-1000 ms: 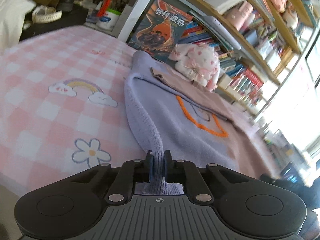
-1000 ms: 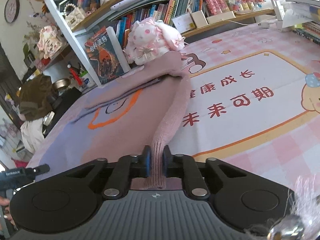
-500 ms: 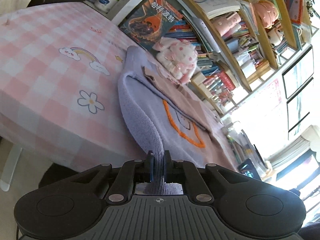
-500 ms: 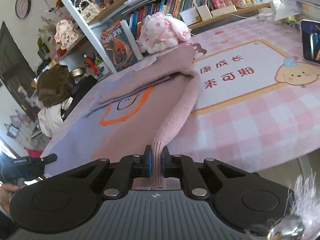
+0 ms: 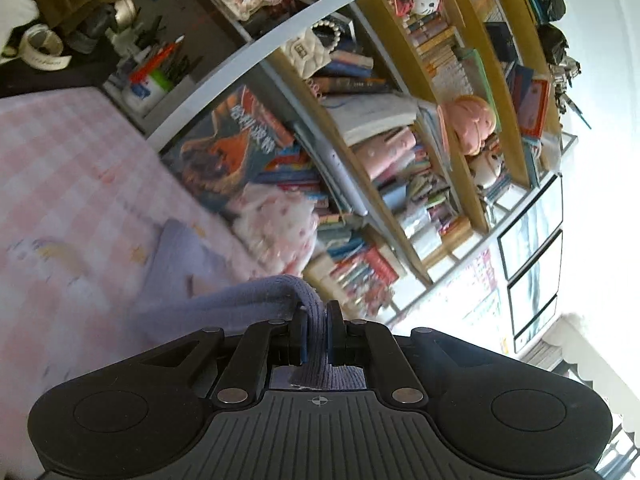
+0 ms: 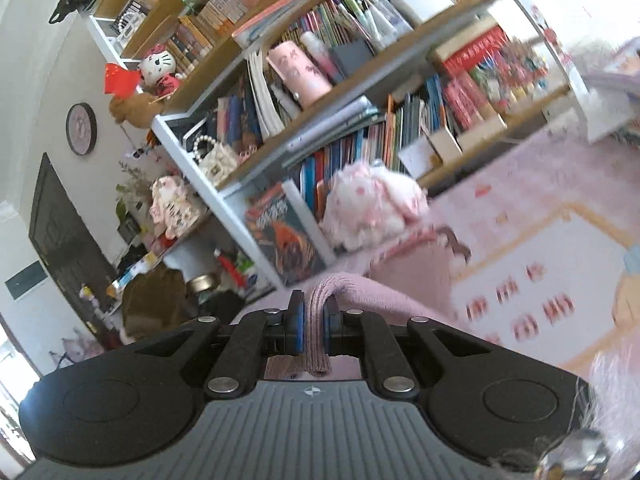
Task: Fold clothes
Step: 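Lift both held hems and fold them toward the collars, then open both tools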
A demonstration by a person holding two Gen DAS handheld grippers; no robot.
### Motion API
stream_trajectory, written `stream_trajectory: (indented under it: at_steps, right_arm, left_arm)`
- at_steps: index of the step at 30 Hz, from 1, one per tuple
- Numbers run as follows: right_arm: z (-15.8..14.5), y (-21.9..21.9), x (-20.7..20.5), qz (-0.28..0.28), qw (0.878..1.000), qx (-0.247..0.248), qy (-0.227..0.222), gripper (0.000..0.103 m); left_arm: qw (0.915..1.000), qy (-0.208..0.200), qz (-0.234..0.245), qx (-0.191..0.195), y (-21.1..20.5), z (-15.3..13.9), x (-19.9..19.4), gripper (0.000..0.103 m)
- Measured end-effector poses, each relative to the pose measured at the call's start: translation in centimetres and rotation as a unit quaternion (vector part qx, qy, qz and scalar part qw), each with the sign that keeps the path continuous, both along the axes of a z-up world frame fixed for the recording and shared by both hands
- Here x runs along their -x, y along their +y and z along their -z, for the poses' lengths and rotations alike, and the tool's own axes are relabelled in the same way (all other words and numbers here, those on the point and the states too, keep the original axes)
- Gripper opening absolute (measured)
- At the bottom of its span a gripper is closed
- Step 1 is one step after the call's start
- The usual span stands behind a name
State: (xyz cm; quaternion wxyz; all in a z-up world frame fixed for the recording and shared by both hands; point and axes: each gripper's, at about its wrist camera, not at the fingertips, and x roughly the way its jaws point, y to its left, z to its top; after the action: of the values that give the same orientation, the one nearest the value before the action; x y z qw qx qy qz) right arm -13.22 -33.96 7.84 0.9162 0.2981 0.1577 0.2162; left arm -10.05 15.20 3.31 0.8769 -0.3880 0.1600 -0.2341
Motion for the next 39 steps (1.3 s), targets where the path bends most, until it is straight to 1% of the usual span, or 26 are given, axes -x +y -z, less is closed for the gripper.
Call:
stream_trajectory:
  at_steps: [3,6,12,15,20,26,29,31,32,33,34,35,36,37,38,39]
  right_arm:
    - [-0.5,0.3,-2.8,0.005,1.0,0.014,-0.006,0.008]
    - [-0.6,0.8,-6.0,0.014,1.0,0.027,-0.002,0.008]
    - [0.5,2.1,-11.0,0.023,0.998,0.051,0.014,0.008]
    - [1.2,2.0,-13.2,0.028,0.998,0.046,0.024,0.008]
    - [2.5,2.3,-16.5,0.038,0.997,0.053,0.041,0.008]
    - [4.9,2.6,-20.0,0.054,0.994,0.063,0.075,0.008]
    - [6.1,2.7,-21.2,0.058,0.992,0.068,0.093,0.009]
    - [6.7,2.7,-21.8,0.06,0.99,0.07,0.104,0.011]
    - [6.8,2.6,-21.8,0.058,0.99,0.067,0.107,0.014]
    - [7.0,2.5,-21.9,0.056,0.99,0.064,0.109,0.016]
    - [7.1,2.3,-22.0,0.054,0.991,0.061,0.11,0.018]
    - [7.1,2.1,-21.9,0.052,0.991,0.057,0.109,0.021]
    - [7.0,1.9,-21.7,0.052,0.992,0.054,0.105,0.027]
    - [6.9,1.7,-21.4,0.061,0.992,0.055,0.1,0.034]
    - [6.5,1.4,-21.1,0.08,0.991,0.062,0.091,0.054]
    - [6.2,1.0,-20.7,0.102,0.989,0.07,0.081,0.058]
  left_arm:
    - [0.9999,-0.001,-0.007,-0.008,-0.2,-0.2,-2.6,0.007]
    - [0.9998,0.008,-0.016,-0.008,-0.2,0.2,-5.3,0.007]
    - [0.9988,0.033,-0.026,-0.024,0.2,1.5,-8.3,0.007]
    - [0.9981,0.042,-0.03,-0.033,0.2,1.9,-9.8,0.007]
    - [0.996,0.064,-0.034,-0.052,0.2,2.9,-12.5,0.008]
    - [0.9904,0.099,-0.034,-0.09,-0.5,4.8,-15.4,0.009]
    - [0.9872,0.116,-0.035,-0.103,-0.7,5.6,-16.4,0.014]
    - [0.9867,0.125,-0.03,-0.099,-0.5,5.8,-16.8,0.017]
    - [0.9866,0.129,-0.027,-0.096,-0.3,5.9,-16.9,0.02]
    - [0.9874,0.122,-0.03,-0.095,-0.1,5.7,-16.7,0.025]
    - [0.9886,0.111,-0.036,-0.096,0.2,5.4,-16.3,0.035]
    - [0.9896,0.099,-0.042,-0.096,0.4,5.0,-15.9,0.042]
    - [0.9904,0.087,-0.048,-0.096,0.7,4.7,-15.5,0.056]
    - [0.9907,0.074,-0.055,-0.101,1.0,4.4,-15.1,0.06]
    - [0.9899,0.068,-0.06,-0.108,1.3,4.1,-14.8,0.06]
    - [0.9889,0.067,-0.063,-0.117,1.5,3.9,-14.5,0.06]
